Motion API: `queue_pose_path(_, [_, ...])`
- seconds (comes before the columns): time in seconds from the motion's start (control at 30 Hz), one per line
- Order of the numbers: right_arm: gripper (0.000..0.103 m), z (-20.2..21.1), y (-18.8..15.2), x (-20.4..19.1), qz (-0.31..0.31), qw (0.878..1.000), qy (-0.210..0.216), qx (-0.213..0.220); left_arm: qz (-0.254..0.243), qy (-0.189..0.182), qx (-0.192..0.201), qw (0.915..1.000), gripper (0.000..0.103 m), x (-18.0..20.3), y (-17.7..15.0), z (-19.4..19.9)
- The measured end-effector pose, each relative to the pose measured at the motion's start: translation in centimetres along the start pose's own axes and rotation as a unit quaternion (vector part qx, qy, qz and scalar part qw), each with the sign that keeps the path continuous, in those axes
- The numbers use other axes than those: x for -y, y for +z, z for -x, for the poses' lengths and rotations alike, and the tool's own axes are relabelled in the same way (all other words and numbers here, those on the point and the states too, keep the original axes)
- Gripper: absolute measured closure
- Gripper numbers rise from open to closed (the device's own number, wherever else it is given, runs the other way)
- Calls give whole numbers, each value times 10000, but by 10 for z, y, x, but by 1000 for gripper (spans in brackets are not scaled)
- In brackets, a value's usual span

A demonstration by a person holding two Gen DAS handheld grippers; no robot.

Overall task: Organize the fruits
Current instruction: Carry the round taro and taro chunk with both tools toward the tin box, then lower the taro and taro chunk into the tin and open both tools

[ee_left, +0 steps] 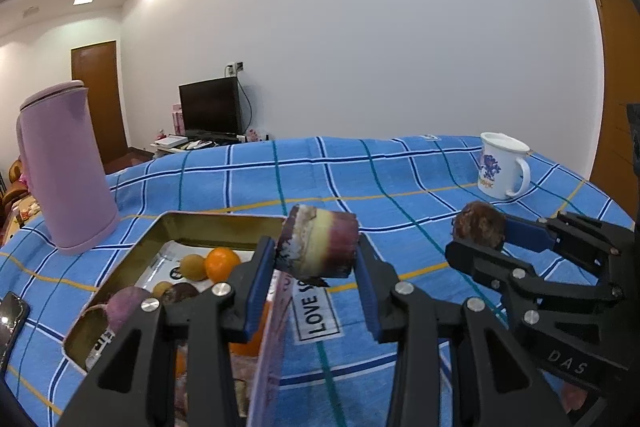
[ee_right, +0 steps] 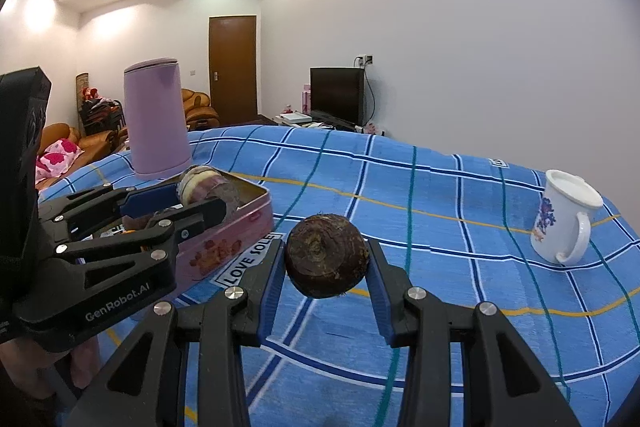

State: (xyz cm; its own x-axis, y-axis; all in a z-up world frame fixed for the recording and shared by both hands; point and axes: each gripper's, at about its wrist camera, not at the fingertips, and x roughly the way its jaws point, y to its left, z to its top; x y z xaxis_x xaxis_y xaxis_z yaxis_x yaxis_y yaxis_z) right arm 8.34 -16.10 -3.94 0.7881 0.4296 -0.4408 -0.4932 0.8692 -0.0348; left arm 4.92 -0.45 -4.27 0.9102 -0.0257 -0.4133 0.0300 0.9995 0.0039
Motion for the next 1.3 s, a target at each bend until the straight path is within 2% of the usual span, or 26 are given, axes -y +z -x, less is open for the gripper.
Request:
queue_pose_path(1.03, [62,-29,12,-66,386,9974,594,-148,317,648,3,9974,62,-73,-11,18])
queue_pose_path(1.3, [61,-41,18,-88,561,9951,784,-196,456,895,-177,9948,62,-95,-14,17])
